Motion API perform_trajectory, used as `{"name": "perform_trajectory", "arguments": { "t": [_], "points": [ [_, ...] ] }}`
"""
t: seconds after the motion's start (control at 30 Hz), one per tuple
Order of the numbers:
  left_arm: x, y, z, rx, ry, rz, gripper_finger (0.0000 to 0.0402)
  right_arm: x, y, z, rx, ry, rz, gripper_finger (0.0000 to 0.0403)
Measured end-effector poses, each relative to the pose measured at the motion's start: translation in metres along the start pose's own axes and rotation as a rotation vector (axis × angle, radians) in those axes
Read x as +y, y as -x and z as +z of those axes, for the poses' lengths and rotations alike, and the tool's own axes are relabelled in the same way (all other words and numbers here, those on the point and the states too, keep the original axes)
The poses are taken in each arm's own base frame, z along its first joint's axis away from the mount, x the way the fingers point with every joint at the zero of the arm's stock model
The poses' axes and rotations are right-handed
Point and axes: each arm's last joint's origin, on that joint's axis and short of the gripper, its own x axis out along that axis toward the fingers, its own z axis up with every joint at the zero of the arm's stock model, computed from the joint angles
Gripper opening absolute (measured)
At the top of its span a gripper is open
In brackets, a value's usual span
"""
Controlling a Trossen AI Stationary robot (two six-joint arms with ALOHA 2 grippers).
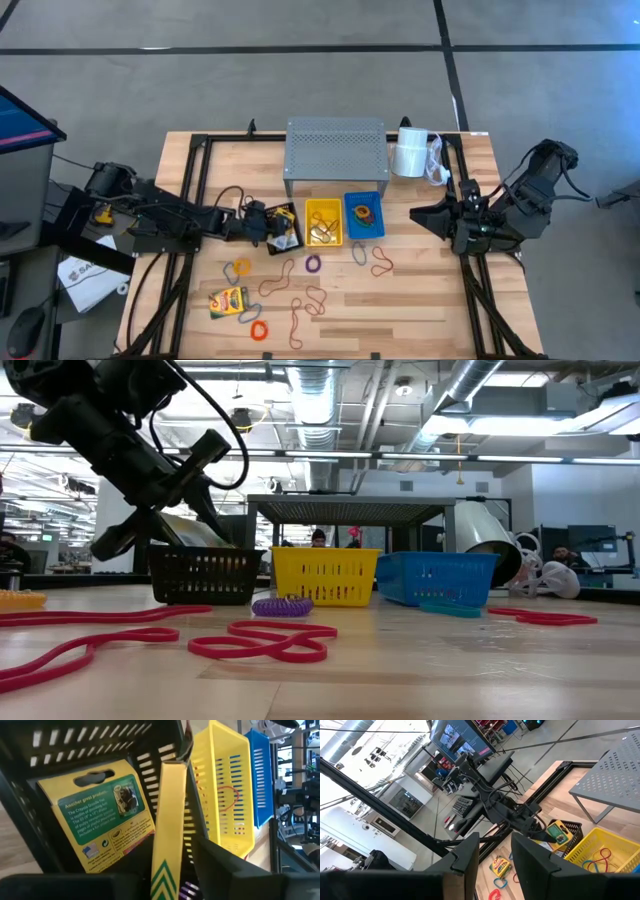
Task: Pick & Place Office Desk Supplies
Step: Put the crayon box into the black basket, then put the yellow spring keychain into the blue basket
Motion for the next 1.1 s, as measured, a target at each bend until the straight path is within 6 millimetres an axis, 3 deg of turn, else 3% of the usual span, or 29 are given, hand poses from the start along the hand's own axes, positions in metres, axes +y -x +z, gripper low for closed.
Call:
{"name": "perform_trajectory", "arguments": {
  "t": [0.27, 0.43, 0.83, 1.1],
  "points": [
    [-0.001, -0.001, 0.007, -0.021, -0.023, 0.005, 0.0187, 0.000, 0.000, 0.000, 0.000, -0.001, 0.000, 0.0111],
    [-0.004, 0.002, 0.018, -0.052, -0.051, -0.008, 0.0209, 0.000, 0.000, 0.000, 0.000, -0.001, 0.000, 0.0111],
    [-0.005, 0.035, 0.050, -0.081, -0.252, 0.013, 0.0203, 0.000, 0.000, 0.000, 0.000, 0.013, 0.000, 0.0111],
    [-0.010, 0.057, 0.052, 0.137, -0.440, -0.142, 0.0202, 0.000, 0.000, 0.000, 0.000, 0.039, 0.000, 0.0111]
  ]
}}
